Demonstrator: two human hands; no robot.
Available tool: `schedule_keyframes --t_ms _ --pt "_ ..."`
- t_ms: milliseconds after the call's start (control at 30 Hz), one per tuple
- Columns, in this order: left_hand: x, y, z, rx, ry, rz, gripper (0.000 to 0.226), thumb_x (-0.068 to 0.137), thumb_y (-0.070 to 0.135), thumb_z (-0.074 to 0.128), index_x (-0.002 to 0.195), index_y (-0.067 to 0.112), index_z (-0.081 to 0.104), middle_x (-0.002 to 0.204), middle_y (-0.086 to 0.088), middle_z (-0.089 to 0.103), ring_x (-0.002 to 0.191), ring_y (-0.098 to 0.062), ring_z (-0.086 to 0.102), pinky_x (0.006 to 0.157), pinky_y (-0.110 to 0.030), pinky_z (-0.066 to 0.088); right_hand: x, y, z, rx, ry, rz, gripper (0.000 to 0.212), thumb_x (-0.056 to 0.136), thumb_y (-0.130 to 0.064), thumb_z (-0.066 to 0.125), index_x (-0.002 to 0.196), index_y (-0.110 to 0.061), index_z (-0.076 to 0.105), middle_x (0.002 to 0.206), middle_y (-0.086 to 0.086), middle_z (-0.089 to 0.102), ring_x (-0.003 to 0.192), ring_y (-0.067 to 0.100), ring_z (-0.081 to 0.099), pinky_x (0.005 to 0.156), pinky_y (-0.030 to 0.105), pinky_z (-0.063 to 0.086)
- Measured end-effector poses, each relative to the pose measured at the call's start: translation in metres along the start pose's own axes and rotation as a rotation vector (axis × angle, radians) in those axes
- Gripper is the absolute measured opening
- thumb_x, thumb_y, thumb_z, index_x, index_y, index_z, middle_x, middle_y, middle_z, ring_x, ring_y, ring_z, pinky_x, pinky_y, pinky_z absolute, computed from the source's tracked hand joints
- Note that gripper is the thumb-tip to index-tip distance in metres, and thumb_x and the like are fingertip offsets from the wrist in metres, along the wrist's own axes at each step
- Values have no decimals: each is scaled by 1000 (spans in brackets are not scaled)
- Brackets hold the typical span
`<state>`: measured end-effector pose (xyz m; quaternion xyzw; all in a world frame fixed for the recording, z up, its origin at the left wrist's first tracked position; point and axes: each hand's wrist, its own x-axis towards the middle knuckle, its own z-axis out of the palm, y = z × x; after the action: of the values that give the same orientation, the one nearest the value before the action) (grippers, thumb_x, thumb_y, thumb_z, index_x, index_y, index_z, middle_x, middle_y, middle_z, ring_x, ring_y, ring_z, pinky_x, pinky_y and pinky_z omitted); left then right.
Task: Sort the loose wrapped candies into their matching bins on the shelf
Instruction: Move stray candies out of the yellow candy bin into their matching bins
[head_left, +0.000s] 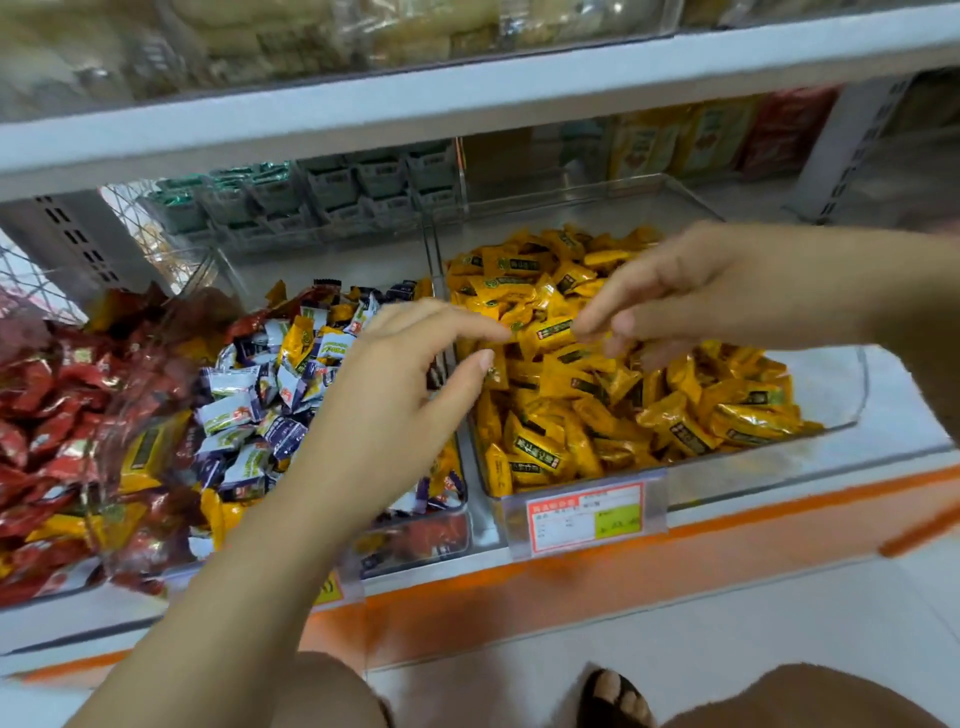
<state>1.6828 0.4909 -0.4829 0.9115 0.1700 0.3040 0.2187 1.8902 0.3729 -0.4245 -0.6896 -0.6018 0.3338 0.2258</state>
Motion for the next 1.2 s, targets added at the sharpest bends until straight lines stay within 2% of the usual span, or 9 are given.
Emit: schedule_keyframes --t_ms 133,267,500,667,933,1000,1067,1133,1200 --pt "28 18 4 46 -368 122 18 93 20 57 104 30 68 92 24 55 81 19 48 76 -3 33 -24 15 16 -176 -17 48 20 89 -26 58 90 -44 67 95 -11 71 88 1 64 84 23 52" --pt "59 19 21 351 -762 178 24 92 29 58 112 41 64 113 16 62 104 -7 55 91 -36 45 -24 19 40 -328 -20 87 23 94 -25 54 101 -43 66 87 -23 61 84 -5 57 74 9 43" --pt "77 21 53 638 -1089 325 48 93 38 55 139 36 43 133 2 46 119 -23 36 97 -43 40 -10 37 38 -438 -62 156 31 96 -13 48 117 -26 66 61 -28 49 64 -18 47 58 5 34" --pt "83 16 43 781 -1172 359 37 95 32 52 129 46 50 140 10 29 125 -23 29 98 -43 39 -7 52 40 -415 -36 148 36 96 -9 44 115 -30 67 67 -29 42 66 -13 34 60 6 26" --pt "92 15 34 955 -1218 285 36 97 34 47 131 46 49 135 8 39 127 -23 28 102 -44 37 -6 63 44 -388 39 102 40 95 -6 44 115 -32 67 71 -31 45 71 -13 34 74 18 30" --pt "93 15 32 872 -1158 264 32 94 34 49 124 44 56 130 8 47 125 -21 32 101 -43 38 -7 62 44 -331 73 89 38 95 -6 45 115 -30 67 88 -29 57 81 -20 43 79 17 39" --pt "93 18 31 690 -1023 260 27 94 31 50 116 41 62 119 11 56 117 -13 42 99 -36 40 -11 59 42 -274 120 93 37 95 -7 45 110 -32 68 112 -18 64 103 -7 54 93 23 45" --pt "92 26 36 444 -987 207 24 94 25 53 113 35 65 101 18 61 98 -1 53 88 -19 43 -15 55 39 -245 182 82 37 95 -9 46 99 -39 67 103 -17 68 93 4 62 84 24 49" --pt "87 34 46 291 -1090 112 28 95 20 54 120 25 63 96 18 64 87 3 59 77 -9 44 -17 51 37 -239 229 65 33 94 -8 47 97 -34 69 76 -27 64 71 -6 58 64 11 44"
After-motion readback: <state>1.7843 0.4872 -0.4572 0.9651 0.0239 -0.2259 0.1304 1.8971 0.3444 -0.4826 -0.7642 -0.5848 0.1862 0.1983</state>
